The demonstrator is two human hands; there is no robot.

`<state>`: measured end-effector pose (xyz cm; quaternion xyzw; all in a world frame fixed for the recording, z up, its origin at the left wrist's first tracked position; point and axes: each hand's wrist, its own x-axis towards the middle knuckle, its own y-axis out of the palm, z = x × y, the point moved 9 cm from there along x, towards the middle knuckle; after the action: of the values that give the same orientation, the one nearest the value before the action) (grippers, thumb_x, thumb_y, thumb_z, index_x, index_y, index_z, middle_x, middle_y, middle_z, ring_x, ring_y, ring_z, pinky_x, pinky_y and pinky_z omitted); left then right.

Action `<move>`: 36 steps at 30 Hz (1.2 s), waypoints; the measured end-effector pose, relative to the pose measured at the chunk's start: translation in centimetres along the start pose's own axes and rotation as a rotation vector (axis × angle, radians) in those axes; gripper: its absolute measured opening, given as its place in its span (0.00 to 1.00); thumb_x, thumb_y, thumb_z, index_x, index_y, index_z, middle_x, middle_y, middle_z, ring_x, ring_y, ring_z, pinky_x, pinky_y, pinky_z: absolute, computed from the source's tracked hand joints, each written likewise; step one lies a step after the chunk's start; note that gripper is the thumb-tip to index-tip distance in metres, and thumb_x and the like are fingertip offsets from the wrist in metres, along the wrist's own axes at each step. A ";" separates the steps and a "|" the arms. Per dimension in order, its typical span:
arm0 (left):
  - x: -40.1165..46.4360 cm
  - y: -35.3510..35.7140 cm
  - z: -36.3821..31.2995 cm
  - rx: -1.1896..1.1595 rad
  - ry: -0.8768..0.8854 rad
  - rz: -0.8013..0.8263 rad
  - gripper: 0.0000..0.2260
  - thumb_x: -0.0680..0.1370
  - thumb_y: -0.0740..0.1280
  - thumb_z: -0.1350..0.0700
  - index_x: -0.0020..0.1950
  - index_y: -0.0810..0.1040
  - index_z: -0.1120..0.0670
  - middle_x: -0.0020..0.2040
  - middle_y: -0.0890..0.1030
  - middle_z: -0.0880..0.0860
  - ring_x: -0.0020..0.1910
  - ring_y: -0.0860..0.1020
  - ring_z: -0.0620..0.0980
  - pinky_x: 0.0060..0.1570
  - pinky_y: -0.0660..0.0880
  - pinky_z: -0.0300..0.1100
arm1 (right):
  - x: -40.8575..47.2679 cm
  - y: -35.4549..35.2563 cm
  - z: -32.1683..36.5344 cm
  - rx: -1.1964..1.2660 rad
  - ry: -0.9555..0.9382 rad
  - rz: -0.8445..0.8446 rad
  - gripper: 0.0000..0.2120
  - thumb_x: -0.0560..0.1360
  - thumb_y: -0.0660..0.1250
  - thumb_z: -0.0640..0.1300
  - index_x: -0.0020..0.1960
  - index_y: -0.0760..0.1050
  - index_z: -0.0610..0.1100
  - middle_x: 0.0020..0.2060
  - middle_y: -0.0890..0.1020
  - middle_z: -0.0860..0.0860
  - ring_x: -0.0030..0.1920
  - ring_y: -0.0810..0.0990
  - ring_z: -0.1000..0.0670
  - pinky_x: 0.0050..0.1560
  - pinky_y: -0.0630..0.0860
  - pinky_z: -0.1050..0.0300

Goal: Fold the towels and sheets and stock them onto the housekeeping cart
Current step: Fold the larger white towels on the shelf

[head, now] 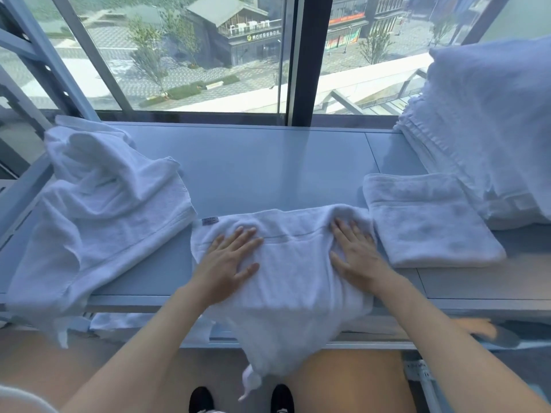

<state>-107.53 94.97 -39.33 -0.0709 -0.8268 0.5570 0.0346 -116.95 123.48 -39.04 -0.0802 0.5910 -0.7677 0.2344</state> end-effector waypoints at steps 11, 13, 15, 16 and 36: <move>7.0 -3.1 5.0 0.106 -0.092 -0.069 0.24 0.85 0.54 0.41 0.82 0.56 0.37 0.84 0.55 0.43 0.83 0.50 0.47 0.81 0.45 0.56 | 9.4 -0.3 4.7 -0.009 -0.007 -0.046 0.35 0.78 0.57 0.46 0.84 0.51 0.49 0.84 0.50 0.50 0.83 0.46 0.46 0.81 0.42 0.40; 6.2 -3.9 6.9 0.115 -0.104 -0.073 0.25 0.84 0.52 0.39 0.82 0.57 0.37 0.83 0.55 0.43 0.83 0.50 0.47 0.81 0.46 0.55 | 9.9 0.4 5.5 -0.010 0.001 -0.042 0.36 0.78 0.57 0.46 0.84 0.50 0.49 0.84 0.49 0.50 0.83 0.46 0.45 0.81 0.42 0.40; 4.9 -4.7 8.9 0.089 -0.105 -0.075 0.26 0.82 0.51 0.39 0.82 0.59 0.37 0.83 0.56 0.44 0.83 0.51 0.49 0.80 0.44 0.51 | 10.3 1.2 7.0 -0.014 -0.014 -0.057 0.35 0.79 0.56 0.47 0.84 0.50 0.49 0.84 0.49 0.50 0.83 0.46 0.45 0.81 0.42 0.40; 4.1 -5.2 10.0 0.078 -0.113 -0.080 0.26 0.82 0.51 0.39 0.82 0.59 0.38 0.83 0.56 0.44 0.83 0.52 0.49 0.79 0.40 0.45 | 10.6 1.5 8.0 -0.013 -0.024 -0.060 0.35 0.79 0.56 0.48 0.84 0.49 0.49 0.84 0.49 0.50 0.83 0.46 0.45 0.81 0.42 0.40; -4.1 -8.0 16.6 0.166 -0.243 -0.067 0.30 0.81 0.45 0.39 0.83 0.59 0.42 0.84 0.56 0.47 0.83 0.53 0.53 0.78 0.50 0.56 | 12.4 3.5 19.5 0.000 -0.208 -0.010 0.35 0.80 0.58 0.50 0.84 0.51 0.50 0.84 0.49 0.52 0.83 0.43 0.49 0.81 0.40 0.43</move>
<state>-106.33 76.16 -38.12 0.0276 -0.7777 0.6266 -0.0414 -119.03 100.18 -38.65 -0.1623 0.5631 -0.7564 0.2905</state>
